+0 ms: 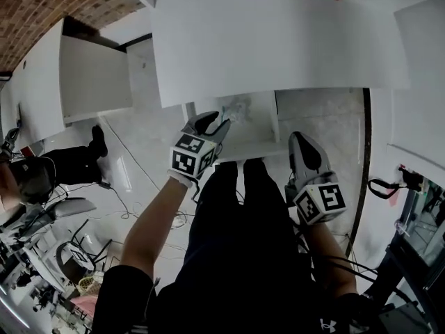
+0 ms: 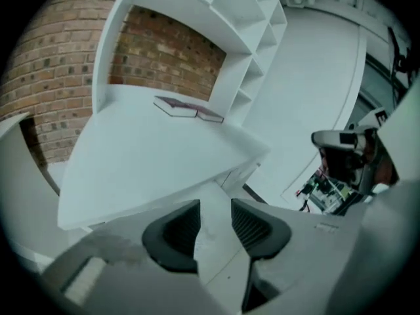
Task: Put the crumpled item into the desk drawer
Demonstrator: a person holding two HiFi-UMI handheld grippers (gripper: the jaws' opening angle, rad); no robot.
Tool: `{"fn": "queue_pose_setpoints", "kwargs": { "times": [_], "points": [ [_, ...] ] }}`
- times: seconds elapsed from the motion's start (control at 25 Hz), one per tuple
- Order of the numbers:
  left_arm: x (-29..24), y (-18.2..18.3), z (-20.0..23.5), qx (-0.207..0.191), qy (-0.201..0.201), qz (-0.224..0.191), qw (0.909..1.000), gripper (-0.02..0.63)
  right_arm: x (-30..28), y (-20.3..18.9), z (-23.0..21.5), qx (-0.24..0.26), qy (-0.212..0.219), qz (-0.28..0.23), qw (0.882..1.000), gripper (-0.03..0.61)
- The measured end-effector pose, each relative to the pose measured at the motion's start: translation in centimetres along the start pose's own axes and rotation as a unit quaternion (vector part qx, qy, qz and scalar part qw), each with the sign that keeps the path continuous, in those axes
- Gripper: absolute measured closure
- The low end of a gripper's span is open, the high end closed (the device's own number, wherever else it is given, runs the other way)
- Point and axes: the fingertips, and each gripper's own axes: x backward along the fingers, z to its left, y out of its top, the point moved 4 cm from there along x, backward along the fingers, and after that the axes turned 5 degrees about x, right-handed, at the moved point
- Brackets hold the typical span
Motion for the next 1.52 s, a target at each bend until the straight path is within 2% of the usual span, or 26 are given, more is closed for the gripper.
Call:
{"fn": "queue_pose_setpoints", "kwargs": {
  "times": [0.12,0.28,0.44,0.68,0.76,0.88,1.0,1.2,1.52],
  "points": [
    [3.7,2.4,-1.6,0.024,-0.003,-0.05,0.9984,0.457,0.0,1.4,0.8,0.009,0.008,-0.01,1.0,0.575],
    [9.0,5.9,-3.2,0.052,0.008,-0.121,0.9912,0.457,0.2,3.7,2.3,0.022,0.021,-0.026,0.999,0.575],
    [13.1,8.7,-4.8,0.045,0.019,-0.176,0.9832,0.457,0.6,5.5,4.1,0.033,0.037,-0.042,0.998,0.575],
    [17.0,11.8,-7.8,0.022,0.001,-0.227,0.9736,0.459,1.2,8.0,6.2,0.048,0.054,-0.071,0.995,0.575],
    [18.0,12.6,-8.9,0.005,-0.002,-0.244,0.9698,0.5,1.4,8.8,7.0,0.053,0.059,-0.082,0.994,0.575],
    [18.9,13.1,-10.6,-0.02,-0.012,-0.26,0.9654,0.555,2.0,9.9,8.0,0.06,0.067,-0.097,0.991,0.575],
    [19.4,13.0,-11.8,-0.019,-0.03,-0.267,0.963,0.607,2.6,10.7,8.6,0.068,0.071,-0.111,0.989,0.575],
    [20.3,13.5,-12.4,-0.024,-0.032,-0.276,0.9602,0.611,3.1,11.7,8.7,0.072,0.067,-0.129,0.987,0.575],
    [21.2,14.0,-12.8,-0.044,-0.008,-0.28,0.9591,0.611,3.8,13.1,8.8,0.09,0.068,-0.152,0.982,0.577]
  ]
}}
